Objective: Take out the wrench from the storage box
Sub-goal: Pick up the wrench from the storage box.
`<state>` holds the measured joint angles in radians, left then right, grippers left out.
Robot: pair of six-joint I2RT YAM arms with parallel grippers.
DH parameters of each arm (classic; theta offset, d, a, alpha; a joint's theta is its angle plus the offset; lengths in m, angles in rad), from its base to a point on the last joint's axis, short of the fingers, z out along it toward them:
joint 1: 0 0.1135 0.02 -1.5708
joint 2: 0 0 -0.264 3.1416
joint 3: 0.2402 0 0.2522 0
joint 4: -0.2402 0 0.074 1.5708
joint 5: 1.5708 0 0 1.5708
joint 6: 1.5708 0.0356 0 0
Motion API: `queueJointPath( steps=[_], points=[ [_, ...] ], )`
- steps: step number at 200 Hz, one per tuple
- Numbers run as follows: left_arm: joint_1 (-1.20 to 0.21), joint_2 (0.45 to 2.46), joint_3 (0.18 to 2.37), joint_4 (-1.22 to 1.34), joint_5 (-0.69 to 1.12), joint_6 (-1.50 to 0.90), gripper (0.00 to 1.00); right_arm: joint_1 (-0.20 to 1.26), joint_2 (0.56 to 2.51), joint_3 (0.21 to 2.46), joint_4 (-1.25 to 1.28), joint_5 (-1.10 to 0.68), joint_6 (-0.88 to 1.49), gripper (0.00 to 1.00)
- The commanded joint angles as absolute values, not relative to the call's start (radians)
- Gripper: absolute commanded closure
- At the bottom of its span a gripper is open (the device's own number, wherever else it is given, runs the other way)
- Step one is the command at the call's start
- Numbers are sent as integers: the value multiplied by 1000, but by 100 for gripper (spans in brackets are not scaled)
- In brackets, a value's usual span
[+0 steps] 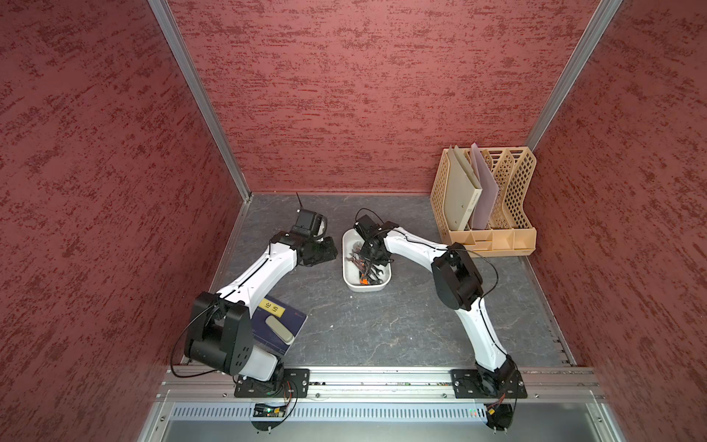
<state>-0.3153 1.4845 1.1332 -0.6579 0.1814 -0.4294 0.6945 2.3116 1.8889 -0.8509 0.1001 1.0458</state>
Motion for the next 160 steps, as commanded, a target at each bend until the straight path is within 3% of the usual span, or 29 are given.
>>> queueJointPath(
  steps=[1,160],
  points=[
    [-321,1456,1124,-652,179,-414,56,695,2263,1874,-836,114,1011,99],
    [-321,1450,1126,-652,173,-411,56,695,2237,1901,-796,68,895,100]
  ],
)
